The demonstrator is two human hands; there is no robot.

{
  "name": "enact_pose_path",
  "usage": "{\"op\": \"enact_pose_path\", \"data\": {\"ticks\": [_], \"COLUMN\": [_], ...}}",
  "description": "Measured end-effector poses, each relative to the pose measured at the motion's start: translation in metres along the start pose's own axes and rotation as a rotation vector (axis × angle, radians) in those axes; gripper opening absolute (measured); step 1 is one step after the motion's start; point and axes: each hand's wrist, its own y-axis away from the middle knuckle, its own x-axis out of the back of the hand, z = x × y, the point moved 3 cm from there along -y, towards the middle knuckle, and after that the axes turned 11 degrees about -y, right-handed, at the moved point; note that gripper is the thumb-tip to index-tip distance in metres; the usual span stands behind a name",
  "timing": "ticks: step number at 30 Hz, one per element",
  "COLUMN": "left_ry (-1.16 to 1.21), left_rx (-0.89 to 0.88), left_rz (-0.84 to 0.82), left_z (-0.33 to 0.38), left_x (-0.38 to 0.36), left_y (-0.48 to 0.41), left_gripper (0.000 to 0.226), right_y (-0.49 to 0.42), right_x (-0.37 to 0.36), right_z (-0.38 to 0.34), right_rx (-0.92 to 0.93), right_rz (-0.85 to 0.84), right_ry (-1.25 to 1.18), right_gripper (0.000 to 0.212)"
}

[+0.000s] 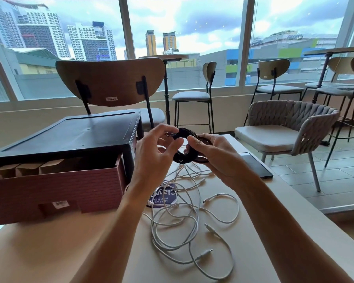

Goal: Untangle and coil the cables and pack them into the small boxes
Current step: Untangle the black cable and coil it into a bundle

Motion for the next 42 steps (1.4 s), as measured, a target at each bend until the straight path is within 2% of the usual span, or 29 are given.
{"op": "enact_pose_path", "data": {"ticks": [3,7,11,15,19,23,25,28,31,33,37,39,42], "left_ry": [-0.015,0.000,0.176,0.241,0.305,0.372,0.365,0.237,0.082,-0.025,-0.244,-0.243,-0.101], "left_rx": [0.011,0.077,0.225,0.268,0.287,0.319,0.363,0.408,0.357,0.289,0.152,0.141,0.267], "left_rz": [0.075,0.204,0.362,0.391,0.360,0.273,0.174,-0.064,-0.271,-0.350,-0.322,-0.279,-0.253], "left_z": [-0.001,-0.014,-0.037,-0.040,-0.039,-0.036,-0.040,-0.048,-0.048,-0.047,-0.046,-0.046,-0.053], "left_x": [0.002,0.015,0.037,0.038,0.035,0.029,0.031,0.032,0.026,0.021,0.016,0.014,0.011], "left_y": [0.002,-0.003,-0.014,-0.015,-0.015,-0.013,-0.013,-0.011,-0.007,-0.005,-0.003,-0.002,-0.002], "left_gripper": [0.004,0.011,0.021,0.019,0.021,0.016,0.014,0.008,0.005,0.005,0.015,0.013,0.015], "right_y": [0.001,-0.001,0.000,0.001,0.002,0.004,0.004,0.003,0.002,0.003,0.008,0.010,0.011], "right_x": [-0.002,0.002,0.012,0.011,0.023,0.029,0.030,0.031,0.030,0.026,0.013,0.008,0.000], "right_z": [0.000,0.001,-0.003,-0.005,-0.012,-0.015,-0.017,-0.020,-0.024,-0.025,-0.026,-0.024,-0.019], "right_rx": [0.017,-0.004,-0.029,-0.064,-0.101,-0.102,-0.085,-0.044,-0.023,-0.027,-0.082,-0.118,-0.157], "right_rz": [-0.007,-0.003,0.001,-0.061,-0.039,-0.004,0.028,0.093,0.110,0.080,-0.060,-0.122,-0.165], "right_ry": [0.057,0.100,0.127,0.206,0.125,0.074,0.063,0.037,-0.038,-0.074,-0.096,-0.117,-0.136], "right_gripper": [0.023,0.021,0.018,0.019,0.023,0.019,0.016,0.017,0.021,0.019,0.018,0.021,0.026]}}
